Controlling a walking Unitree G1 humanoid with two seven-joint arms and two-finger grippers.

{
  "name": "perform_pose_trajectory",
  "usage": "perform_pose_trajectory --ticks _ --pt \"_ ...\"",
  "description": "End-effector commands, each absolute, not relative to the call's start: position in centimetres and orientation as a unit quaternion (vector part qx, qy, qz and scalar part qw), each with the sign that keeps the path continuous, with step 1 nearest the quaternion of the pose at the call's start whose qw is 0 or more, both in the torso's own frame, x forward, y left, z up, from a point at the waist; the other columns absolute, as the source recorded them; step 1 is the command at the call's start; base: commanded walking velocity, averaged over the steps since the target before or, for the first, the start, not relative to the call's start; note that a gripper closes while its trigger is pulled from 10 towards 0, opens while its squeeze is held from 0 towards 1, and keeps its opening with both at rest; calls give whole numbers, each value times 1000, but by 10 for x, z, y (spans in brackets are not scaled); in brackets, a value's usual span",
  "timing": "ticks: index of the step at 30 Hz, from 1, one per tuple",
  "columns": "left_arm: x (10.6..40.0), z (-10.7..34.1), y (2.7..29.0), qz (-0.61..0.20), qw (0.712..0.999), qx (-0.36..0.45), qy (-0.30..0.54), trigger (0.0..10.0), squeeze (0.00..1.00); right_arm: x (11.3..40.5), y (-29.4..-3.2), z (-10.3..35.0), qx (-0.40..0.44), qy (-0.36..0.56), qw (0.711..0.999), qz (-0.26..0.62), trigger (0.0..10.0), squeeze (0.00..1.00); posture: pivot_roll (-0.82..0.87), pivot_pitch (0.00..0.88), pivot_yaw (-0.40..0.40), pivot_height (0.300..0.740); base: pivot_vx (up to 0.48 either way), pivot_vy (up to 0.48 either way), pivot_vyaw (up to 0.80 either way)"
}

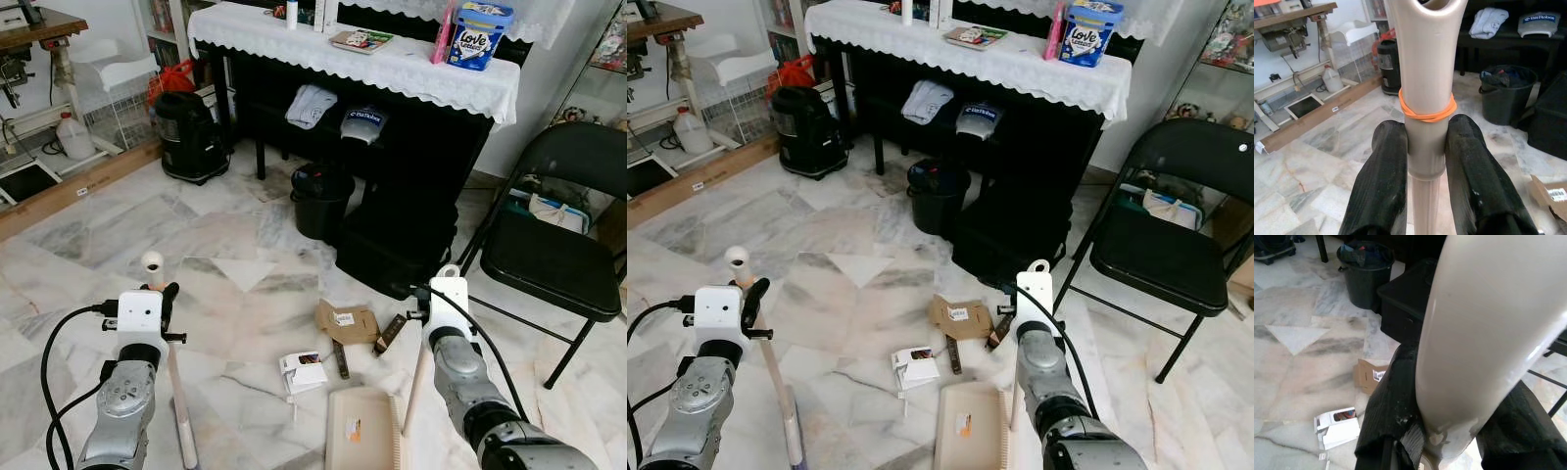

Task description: Sweep floor

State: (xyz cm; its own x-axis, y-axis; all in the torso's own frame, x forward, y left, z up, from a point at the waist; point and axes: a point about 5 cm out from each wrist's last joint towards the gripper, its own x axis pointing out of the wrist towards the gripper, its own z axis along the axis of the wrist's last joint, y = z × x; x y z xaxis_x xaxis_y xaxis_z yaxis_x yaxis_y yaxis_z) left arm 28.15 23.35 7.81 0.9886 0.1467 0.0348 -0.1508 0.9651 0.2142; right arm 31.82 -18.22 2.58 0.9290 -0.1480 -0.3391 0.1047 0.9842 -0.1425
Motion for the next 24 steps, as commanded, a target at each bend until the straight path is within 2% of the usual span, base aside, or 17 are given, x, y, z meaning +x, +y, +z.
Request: perform_pose_trajectory --ticks 1,11,17,24 --pt "286 85 233 79 991 102 -29 10000 0 319 -185 28 -64 170 981 -66 10000 0 84 26 -96 740 0 0 0" --pt "293 81 233 85 993 81 -17 10000 0 315 -185 23 -68 184 978 -66 10000 0 84 35 -95 740 0 0 0" --pt "302 82 236 115 985 125 -15 10000 0 314 -185 22 -69 185 978 -64 10000 0 70 37 -96 740 0 0 0" --pt "309 79 221 99 987 126 -24 10000 0 312 -187 20 -71 187 978 -63 10000 0 60 47 -99 740 0 0 0"
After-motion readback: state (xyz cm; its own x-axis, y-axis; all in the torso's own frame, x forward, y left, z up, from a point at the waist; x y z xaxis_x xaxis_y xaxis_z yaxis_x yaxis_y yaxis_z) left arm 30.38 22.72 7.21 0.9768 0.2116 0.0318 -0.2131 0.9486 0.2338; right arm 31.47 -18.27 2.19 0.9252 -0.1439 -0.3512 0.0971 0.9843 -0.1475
